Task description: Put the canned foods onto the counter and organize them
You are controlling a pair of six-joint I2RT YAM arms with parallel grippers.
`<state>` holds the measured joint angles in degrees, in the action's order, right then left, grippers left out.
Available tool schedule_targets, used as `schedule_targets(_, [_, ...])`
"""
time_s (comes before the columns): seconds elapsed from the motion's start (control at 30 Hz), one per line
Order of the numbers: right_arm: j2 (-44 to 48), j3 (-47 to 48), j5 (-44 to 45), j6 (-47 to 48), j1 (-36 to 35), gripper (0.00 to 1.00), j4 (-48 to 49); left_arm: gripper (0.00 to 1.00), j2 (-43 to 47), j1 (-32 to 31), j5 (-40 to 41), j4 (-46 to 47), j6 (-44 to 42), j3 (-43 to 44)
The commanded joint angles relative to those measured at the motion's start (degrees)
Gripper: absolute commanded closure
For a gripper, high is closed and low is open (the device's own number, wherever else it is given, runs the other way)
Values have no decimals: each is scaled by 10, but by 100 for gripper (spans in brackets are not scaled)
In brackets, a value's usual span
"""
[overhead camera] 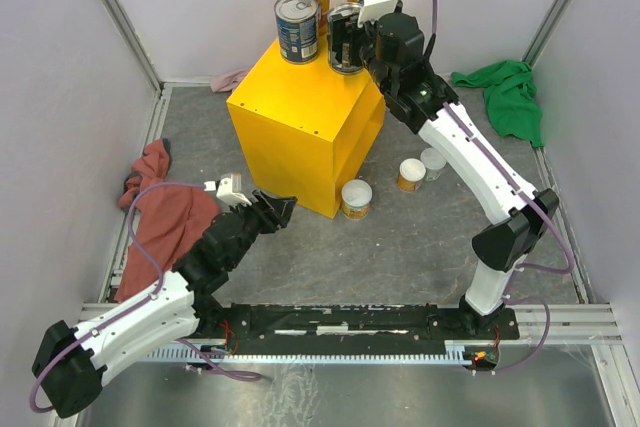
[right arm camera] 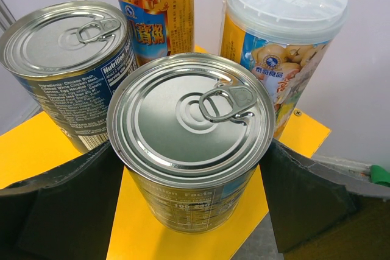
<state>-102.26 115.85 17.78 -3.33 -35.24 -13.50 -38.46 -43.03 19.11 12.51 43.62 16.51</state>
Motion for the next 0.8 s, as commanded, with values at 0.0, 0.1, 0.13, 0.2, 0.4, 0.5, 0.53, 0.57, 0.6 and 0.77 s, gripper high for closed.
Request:
schedule_targets(0.0, [36,5,-4,-18,5,20,13,35,6,-5,0,23,7,1])
schedule_targets(0.1, [35,12,-10,-20,5,9,4,35,5,-6,0,22,8,1])
schedule_targets(0.13, [34,16,-12,-21,5,5,0,35,6,-6,0,23,9,1])
schedule_targets(0.2, [29,25,-16,-23,5,0,-9,35,7,-7,1,21,9,1])
schedule_targets(0.4, [26,31,-25,-27,5,1,-17,35,13,-9,3,16,12,-1])
schedule_targets(0.5, [27,36,-28,-29,5,1,-21,35,14,-10,3,15,12,-1])
schedule_targets(0.53, [29,37,-30,-31,5,1,-21,35,14,-10,4,14,13,-1])
schedule_targets(0.57, [32,37,-33,-33,5,1,-22,35,15,-10,3,15,12,-2])
schedule_targets(0.6, [34,37,-35,-34,5,1,-22,35,14,-10,4,15,13,-2])
schedule_targets(0.77, [44,36,-38,-39,4,1,-30,35,11,-11,3,15,16,-2])
